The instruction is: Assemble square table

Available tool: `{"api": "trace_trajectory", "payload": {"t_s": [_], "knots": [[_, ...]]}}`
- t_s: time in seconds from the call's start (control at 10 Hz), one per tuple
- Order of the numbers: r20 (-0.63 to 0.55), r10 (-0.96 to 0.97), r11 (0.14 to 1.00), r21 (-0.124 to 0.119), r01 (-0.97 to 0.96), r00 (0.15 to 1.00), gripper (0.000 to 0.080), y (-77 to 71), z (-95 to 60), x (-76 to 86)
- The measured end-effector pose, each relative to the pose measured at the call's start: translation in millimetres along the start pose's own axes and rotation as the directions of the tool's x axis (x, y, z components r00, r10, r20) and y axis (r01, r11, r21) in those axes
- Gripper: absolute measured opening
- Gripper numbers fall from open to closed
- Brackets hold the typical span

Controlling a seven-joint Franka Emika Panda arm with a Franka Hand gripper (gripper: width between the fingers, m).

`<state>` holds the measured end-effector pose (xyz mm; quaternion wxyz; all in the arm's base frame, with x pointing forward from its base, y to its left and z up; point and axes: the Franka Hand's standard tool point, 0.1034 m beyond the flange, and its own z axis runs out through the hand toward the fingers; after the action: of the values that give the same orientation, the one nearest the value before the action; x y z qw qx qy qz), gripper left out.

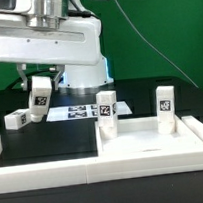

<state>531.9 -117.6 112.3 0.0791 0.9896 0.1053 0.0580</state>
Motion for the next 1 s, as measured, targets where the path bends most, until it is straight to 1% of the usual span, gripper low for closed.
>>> {"api": "trace_trajectory", "payload": {"t_s": [0.1,0.2,0.4,0.5,0.6,0.9,1.0], "knots": [[-0.005,-0.004,1.0,-0.001,0.004,1.0,0.029,-2.6,-0.2,1.6],[-0.001,0.022,1.0,0.01,-0.022,1.0,0.029,-14.0,-2.8,10.3],[-0.026,-0.009,1.0,0.012,0.009,1.0,0.029,-36.6,-8.3,46.4],[-0.014,0.02,1.0,0.022,-0.02,1.0,0.029,-42.9,-11.9,54.8],[0.005,0.056,0.998,0.03,-0.056,0.998,0.029,-44.0,-14.5,56.9],[0.007,0.053,0.998,0.03,-0.053,0.999,0.029,-43.9,-14.0,56.3],[0.006,0.074,0.997,0.032,-0.074,0.997,0.029,-48.9,-14.0,57.9]]}}
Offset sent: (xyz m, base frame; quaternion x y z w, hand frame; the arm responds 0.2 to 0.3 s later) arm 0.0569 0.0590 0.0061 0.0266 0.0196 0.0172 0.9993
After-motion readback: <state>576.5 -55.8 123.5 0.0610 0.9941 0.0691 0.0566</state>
